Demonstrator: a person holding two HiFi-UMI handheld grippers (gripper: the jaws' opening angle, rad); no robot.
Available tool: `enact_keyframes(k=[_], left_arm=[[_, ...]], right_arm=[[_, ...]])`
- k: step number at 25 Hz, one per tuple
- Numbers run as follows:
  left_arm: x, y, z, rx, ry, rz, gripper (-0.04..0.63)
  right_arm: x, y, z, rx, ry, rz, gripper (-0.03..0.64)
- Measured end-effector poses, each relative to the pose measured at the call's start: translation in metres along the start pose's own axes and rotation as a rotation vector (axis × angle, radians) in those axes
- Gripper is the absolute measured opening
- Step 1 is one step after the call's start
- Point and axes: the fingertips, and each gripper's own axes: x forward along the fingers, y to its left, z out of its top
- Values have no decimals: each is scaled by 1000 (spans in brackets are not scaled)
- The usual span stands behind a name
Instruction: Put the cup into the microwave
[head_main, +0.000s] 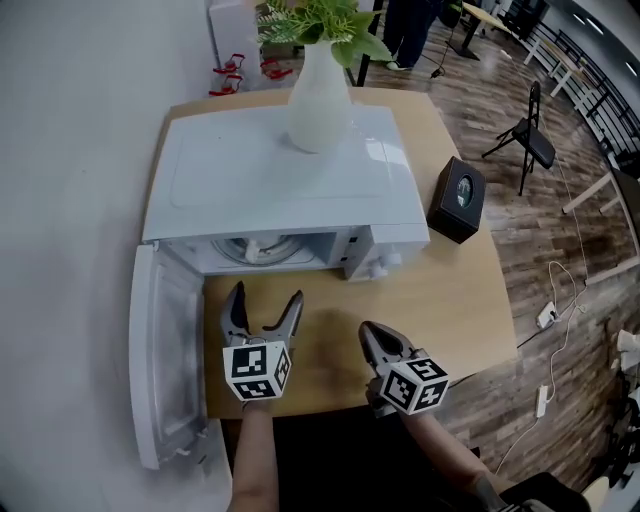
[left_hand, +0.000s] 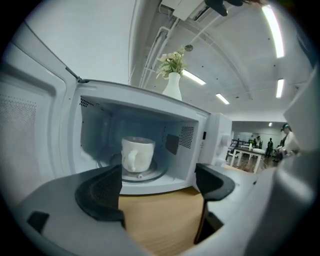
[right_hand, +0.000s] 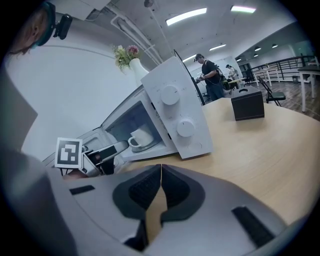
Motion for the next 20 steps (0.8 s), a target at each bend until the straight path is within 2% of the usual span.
enact_keyframes(k=[3,5,6,8,13,16,20], left_arm=[[-17,-13,-2,8,0,-11,437],[-30,-18,-2,15,-12,12,276],[-36,-21,-1,10,-19,15,251],[-47,-29,0,-21,-28,3,245],[-75,-46,-2,-51,-29,-2,134],[-92,-58,-3,-75,-33,-15,88],[-109,-66,-6,-54,-36,11,32]], right_arm=[[-3,0,4,-7,-22,16,-6],[-6,2,8,-13,-35,26,-6],[-7,4,10,-18,-43,32,-6],[-9,7,16,-30,-62,46,-6],[-22,18,35,-101,-129,78,-6],[-36,28,43,-146,-165,109,-6],[-55,35,50,-183,-205,129,-6]])
